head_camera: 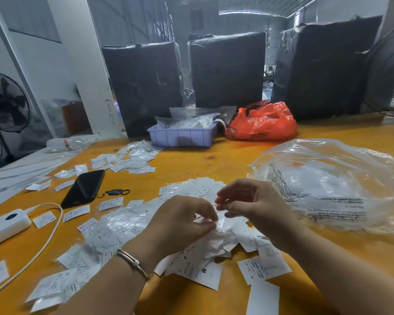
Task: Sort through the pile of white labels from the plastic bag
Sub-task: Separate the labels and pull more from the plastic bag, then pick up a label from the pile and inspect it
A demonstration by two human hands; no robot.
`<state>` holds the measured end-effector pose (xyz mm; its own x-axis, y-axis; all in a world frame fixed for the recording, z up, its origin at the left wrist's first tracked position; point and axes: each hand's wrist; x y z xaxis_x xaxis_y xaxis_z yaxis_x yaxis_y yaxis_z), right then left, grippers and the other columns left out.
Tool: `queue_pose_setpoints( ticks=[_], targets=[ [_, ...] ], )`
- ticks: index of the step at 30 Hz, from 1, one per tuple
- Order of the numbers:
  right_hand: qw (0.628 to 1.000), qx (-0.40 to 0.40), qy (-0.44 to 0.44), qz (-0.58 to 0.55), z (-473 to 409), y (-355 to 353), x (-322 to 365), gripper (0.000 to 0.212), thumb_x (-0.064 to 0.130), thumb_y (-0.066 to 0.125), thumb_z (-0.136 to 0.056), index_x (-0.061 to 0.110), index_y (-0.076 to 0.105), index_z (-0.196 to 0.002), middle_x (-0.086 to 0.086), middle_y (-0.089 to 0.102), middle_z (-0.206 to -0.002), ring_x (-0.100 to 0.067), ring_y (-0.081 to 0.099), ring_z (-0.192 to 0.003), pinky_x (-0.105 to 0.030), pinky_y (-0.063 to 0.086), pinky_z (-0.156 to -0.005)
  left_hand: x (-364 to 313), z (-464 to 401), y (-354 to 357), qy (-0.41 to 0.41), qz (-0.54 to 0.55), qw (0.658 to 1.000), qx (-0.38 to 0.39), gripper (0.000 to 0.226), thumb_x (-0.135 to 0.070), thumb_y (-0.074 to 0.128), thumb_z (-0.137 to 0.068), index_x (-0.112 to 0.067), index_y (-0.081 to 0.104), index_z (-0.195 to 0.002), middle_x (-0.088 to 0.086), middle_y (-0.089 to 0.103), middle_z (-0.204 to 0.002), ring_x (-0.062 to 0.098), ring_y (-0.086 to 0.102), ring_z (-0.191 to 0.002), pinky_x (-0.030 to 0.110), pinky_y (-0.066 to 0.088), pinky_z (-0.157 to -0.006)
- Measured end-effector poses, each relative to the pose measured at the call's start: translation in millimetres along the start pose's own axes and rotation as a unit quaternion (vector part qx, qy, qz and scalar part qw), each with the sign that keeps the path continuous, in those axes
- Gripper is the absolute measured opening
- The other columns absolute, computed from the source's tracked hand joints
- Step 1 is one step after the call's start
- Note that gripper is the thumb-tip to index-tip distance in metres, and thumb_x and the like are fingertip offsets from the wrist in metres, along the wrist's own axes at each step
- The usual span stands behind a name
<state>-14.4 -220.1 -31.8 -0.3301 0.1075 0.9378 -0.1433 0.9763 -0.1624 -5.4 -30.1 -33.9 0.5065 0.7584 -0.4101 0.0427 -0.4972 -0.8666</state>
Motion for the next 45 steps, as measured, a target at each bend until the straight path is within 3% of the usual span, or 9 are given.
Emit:
queue_pose_setpoints(
  ticks=[4,8,17,25,28,31,33,37,45],
  targets=[
    [0.989,-0.031,0.019,0.14,-2.6,-5.5,-3.2,0.035,-0.018,0.049,-0.078,0.007,0.069,-0.094,-0.006,0.071,-0.087,-0.018,0.068,-0.083,-0.026,0.057,-0.073,-3.7,0.5,0.5,0.001,-0.026,0.999,0.023,0.046,-0.062,0.076,-0.07,-0.036,0.072,-0.107,-0.021,0.07,-0.103,-0.004,0.061,-0.095,0.026,0.052,-0.085],
    [0.932,0.024,0.064,0.355,-3.4,-10.9,-6.7,0.04,-0.007,0.052,-0.077,0.022,0.066,-0.101,0.007,0.063,-0.089,-0.01,0.06,-0.082,-0.035,0.055,-0.075,-9.2,-1.4,7.2,0.037,-0.093,0.995,0.002,0.036,-0.051,0.073,-0.08,-0.033,0.069,-0.111,-0.016,0.068,-0.104,0.003,0.059,-0.096,0.027,0.051,-0.081],
    [0.939,0.036,0.056,0.338,-5.8,-8.1,-9.7,0.019,0.009,0.071,-0.078,0.024,0.073,-0.089,0.009,0.064,-0.079,-0.007,0.058,-0.07,-0.028,0.049,-0.067,-5.1,-3.1,11.1,0.06,-0.083,0.993,-0.056,0.012,-0.028,0.06,-0.092,-0.025,0.072,-0.093,-0.009,0.073,-0.089,0.011,0.064,-0.082,0.031,0.052,-0.071],
    [0.994,-0.01,0.028,0.11,-4.2,-7.8,-3.2,0.011,0.017,0.073,-0.083,0.008,0.072,-0.078,-0.02,0.066,-0.078,-0.015,0.052,-0.065,-0.028,0.041,-0.062,-2.2,-0.2,-2.0,-0.027,0.304,0.95,-0.066,0.015,-0.028,0.074,-0.086,-0.016,0.072,-0.094,-0.004,0.075,-0.086,0.01,0.071,-0.083,0.024,0.057,-0.074],
    [0.996,0.052,0.027,0.072,-2.1,-4.2,0.3,0.016,0.025,0.07,-0.084,0.01,0.073,-0.078,-0.006,0.07,-0.072,-0.006,0.058,-0.064,-0.015,0.044,-0.06,-7.0,1.2,-8.6,-0.034,0.334,0.939,-0.068,0.029,-0.031,0.077,-0.075,-0.014,0.072,-0.097,0.001,0.077,-0.09,0.015,0.073,-0.086,0.029,0.059,-0.078],
    [0.996,0.025,-0.007,0.085,-2.6,-3.8,2.5,0.02,0.025,0.061,-0.09,0.013,0.071,-0.077,-0.003,0.07,-0.07,-0.009,0.061,-0.061,-0.019,0.047,-0.058,-1.3,-0.4,-21.3,-0.058,0.322,0.941,-0.09,0.003,-0.011,0.074,-0.083,-0.012,0.075,-0.086,0.003,0.076,-0.083,0.012,0.069,-0.078,0.023,0.055,-0.072],
    [0.969,-0.083,-0.066,0.223,-5.7,-12.1,-0.5,0.025,0.025,0.059,-0.092,0.01,0.068,-0.075,-0.008,0.067,-0.066,-0.023,0.062,-0.061,-0.036,0.051,-0.057,9.5,0.2,-32.2,-0.111,0.289,0.946,-0.097,0.011,-0.006,0.071,-0.084,-0.015,0.074,-0.079,0.002,0.075,-0.078,0.01,0.067,-0.071,0.021,0.053,-0.067],
    [0.844,-0.258,-0.066,0.465,-12.8,-41.4,-1.3,0.019,0.014,0.056,-0.085,0.012,0.064,-0.068,-0.004,0.063,-0.061,-0.025,0.059,-0.06,-0.036,0.048,-0.067,37.7,1.9,-48.8,-0.231,0.018,0.97,-0.069,0.019,-0.018,0.068,-0.081,-0.017,0.067,-0.063,-0.001,0.064,-0.061,0.016,0.056,-0.062,0.029,0.044,-0.059],
    [0.707,-0.194,0.185,0.655,-21.1,-72.5,-21.8,0.025,0.022,0.055,-0.088,0.017,0.056,-0.113,-0.008,0.048,-0.115,-0.028,0.043,-0.11,-0.042,0.033,-0.091,48.3,7.8,-66.0,-0.343,-0.096,0.934,0.037,0.017,-0.018,0.064,-0.071,-0.02,0.07,-0.055,-0.008,0.064,-0.055,0.016,0.057,-0.056,0.026,0.043,-0.051]
  ],
)
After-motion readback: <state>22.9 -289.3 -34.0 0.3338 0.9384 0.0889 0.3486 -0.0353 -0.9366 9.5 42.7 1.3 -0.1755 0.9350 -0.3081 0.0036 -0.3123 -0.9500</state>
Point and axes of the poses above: each hand's wrist, its own z-axis away from the middle knuckle, its own y-axis out of the palm, x = y × z
